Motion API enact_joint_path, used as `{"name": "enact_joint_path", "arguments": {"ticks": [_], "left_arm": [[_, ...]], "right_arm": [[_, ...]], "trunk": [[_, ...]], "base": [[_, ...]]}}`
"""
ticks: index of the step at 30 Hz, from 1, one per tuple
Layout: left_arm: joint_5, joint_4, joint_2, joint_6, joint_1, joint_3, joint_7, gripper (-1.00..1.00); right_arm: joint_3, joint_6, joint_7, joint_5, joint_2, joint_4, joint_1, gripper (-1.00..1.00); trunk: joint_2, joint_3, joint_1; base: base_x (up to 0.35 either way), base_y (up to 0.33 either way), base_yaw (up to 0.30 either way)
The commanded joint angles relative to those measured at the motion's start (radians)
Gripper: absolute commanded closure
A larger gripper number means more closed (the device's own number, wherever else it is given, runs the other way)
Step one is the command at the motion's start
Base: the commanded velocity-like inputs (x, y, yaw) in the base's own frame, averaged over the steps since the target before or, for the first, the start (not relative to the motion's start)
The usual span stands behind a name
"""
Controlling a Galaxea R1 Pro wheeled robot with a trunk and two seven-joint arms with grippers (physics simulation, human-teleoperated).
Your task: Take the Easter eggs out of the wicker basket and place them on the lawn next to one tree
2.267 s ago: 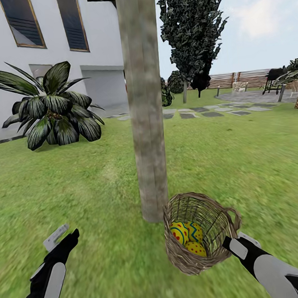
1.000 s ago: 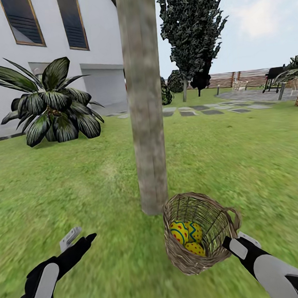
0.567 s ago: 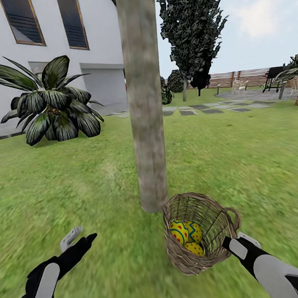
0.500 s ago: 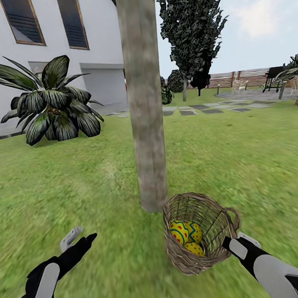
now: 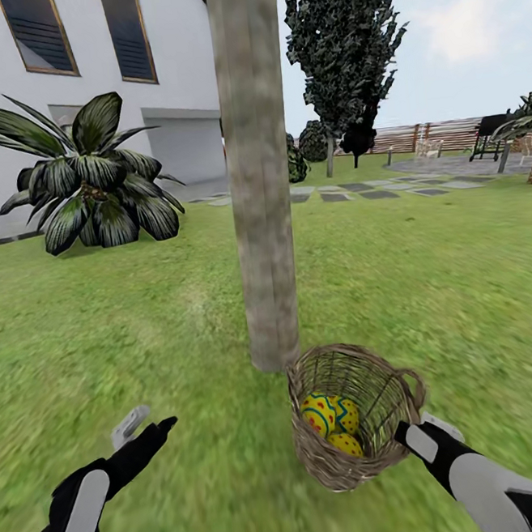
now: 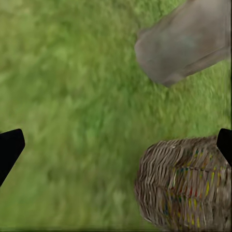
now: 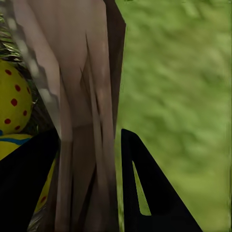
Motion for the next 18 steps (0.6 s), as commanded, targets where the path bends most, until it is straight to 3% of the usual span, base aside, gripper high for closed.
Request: {"name": "enact_joint_path", "arguments": {"ticks": [1, 6, 10, 18], "left_arm": [[0.016, -0.007, -0.006, 0.01, 0.0, -0.001, 0.008, -1.0], [-0.006, -0.023, -0.034, 0.027, 0.0, -0.004, 0.012, -1.0], [-0.004, -0.021, -0.057, 0.027, 0.0, -0.004, 0.013, -1.0], [-0.004, -0.021, -0.06, 0.027, 0.0, -0.004, 0.013, -1.0]], "right_arm": [[-0.01, 0.007, -0.003, -0.005, 0.006, 0.0, 0.0, 1.0], [0.045, 0.005, 0.003, 0.029, 0.027, -0.001, 0.0, 1.0], [0.06, 0.004, 0.002, 0.043, 0.035, -0.001, 0.0, 1.0], [0.068, 0.005, 0.0, 0.034, 0.037, -0.001, 0.0, 1.0]], "trunk": [[0.0, -0.001, 0.0], [0.0, -0.001, 0.0], [0.0, -0.001, 0.0], [0.04, 0.022, -0.023]], "base": [[0.0, 0.0, 0.0], [0.0, 0.0, 0.0], [0.0, 0.0, 0.0], [0.0, 0.0, 0.0]]}}
